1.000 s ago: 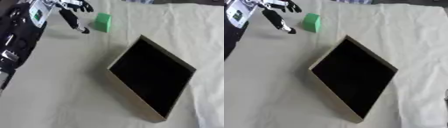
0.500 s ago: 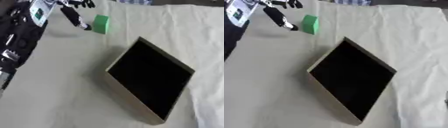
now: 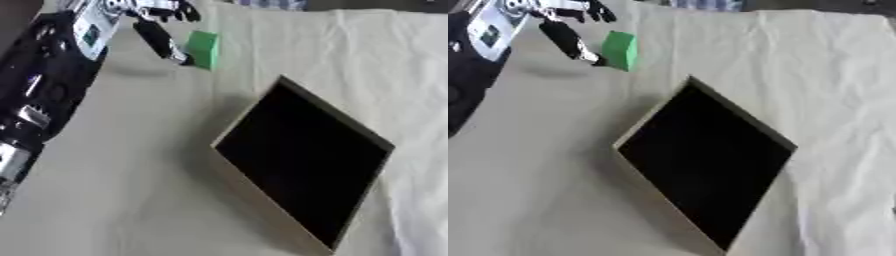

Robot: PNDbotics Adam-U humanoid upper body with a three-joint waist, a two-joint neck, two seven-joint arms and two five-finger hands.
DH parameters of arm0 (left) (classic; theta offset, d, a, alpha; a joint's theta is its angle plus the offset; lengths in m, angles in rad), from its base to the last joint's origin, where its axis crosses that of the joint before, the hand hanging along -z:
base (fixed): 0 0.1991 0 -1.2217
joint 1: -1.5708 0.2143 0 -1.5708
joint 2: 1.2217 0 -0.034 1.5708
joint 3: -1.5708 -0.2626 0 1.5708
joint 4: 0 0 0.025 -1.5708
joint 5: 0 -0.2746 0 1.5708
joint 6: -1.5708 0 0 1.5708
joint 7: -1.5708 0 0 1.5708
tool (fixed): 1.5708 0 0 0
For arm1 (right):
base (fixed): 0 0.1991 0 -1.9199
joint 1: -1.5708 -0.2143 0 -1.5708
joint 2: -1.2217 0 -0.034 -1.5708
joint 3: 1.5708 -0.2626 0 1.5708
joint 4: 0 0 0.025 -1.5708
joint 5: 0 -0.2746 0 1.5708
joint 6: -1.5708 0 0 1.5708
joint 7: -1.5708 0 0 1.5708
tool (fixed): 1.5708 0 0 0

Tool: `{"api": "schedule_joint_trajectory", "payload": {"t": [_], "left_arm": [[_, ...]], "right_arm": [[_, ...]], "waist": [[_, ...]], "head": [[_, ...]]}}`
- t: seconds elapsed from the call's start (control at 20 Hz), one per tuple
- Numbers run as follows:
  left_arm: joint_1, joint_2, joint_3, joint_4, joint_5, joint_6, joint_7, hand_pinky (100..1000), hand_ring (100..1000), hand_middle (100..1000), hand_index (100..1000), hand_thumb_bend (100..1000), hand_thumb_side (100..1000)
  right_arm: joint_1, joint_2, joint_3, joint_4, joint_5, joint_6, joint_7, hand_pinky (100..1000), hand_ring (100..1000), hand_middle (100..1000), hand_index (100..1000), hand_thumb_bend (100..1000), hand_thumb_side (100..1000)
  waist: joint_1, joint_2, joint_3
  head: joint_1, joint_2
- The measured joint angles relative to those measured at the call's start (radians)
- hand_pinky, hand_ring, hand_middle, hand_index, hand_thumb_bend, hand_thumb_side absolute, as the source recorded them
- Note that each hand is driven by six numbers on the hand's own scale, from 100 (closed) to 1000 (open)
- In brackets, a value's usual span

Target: Pick up objects on the table and place them in the box.

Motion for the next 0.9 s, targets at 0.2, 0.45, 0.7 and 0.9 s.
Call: {"api": "schedule_joint_trajectory", "payload": {"t": [0.2,0.45,0.7,0.9], "left_arm": [[-0.004,-0.003,0.000,0.000,0.005,-0.002,-0.001,874,952,912,970,453,408],[-0.017,-0.003,0.001,0.000,-0.004,-0.001,0.027,872,953,914,968,461,381],[-0.038,-0.005,0.010,-0.001,-0.030,0.003,0.068,868,946,910,964,449,383],[-0.057,-0.011,0.012,-0.008,-0.035,0.004,0.078,869,946,910,963,438,379]], "right_arm": [[-0.008,0.006,0.000,0.000,0.000,0.003,-0.005,634,661,582,750,100,804],[-0.009,0.017,0.000,0.000,0.000,0.006,-0.003,630,659,579,748,100,809],[-0.009,0.018,0.003,0.000,-0.004,0.011,0.002,627,657,577,747,100,814],[-0.009,0.023,0.007,0.000,-0.005,0.015,0.007,627,657,576,746,100,813]], "waist": [[-0.003,0.011,0.000],[-0.008,0.022,-0.002],[-0.010,0.025,-0.001],[-0.010,0.026,0.000]], "head": [[0.005,-0.009],[0.013,-0.024],[0.013,-0.026],[0.013,-0.025]]}}
